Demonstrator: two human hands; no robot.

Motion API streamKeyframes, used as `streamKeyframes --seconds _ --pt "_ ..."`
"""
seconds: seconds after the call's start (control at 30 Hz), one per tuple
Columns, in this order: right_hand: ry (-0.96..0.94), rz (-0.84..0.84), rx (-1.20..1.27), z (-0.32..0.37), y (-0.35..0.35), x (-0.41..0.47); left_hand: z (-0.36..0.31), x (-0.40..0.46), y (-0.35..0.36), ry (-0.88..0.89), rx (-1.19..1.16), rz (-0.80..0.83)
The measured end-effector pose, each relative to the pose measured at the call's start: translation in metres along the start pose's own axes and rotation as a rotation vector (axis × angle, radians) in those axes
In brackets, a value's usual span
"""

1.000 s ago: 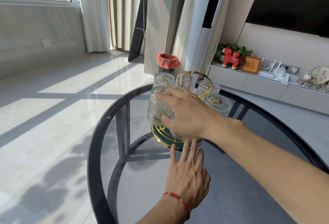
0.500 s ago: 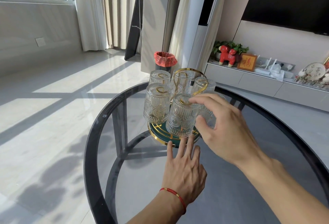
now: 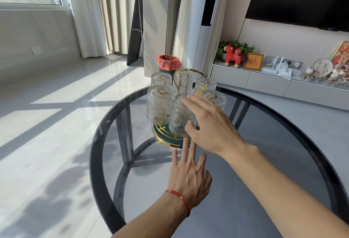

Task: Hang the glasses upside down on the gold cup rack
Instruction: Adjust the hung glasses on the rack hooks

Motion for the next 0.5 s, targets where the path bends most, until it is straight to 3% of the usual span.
streamKeyframes --seconds 0.5 --pt "-0.079 0.022 -0.037 0.001 -0.009 -0.014 0.002 0.001 -0.001 0.020 0.025 0.052"
Point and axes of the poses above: each hand's wrist, its own x-axis towards the middle knuckle, its own y-axis out of the palm, z = x × y, the point moved 2 cm from there along x, towards the middle knuckle, and after that the axes turned 4 degrees about x, right-handed, at the moved point
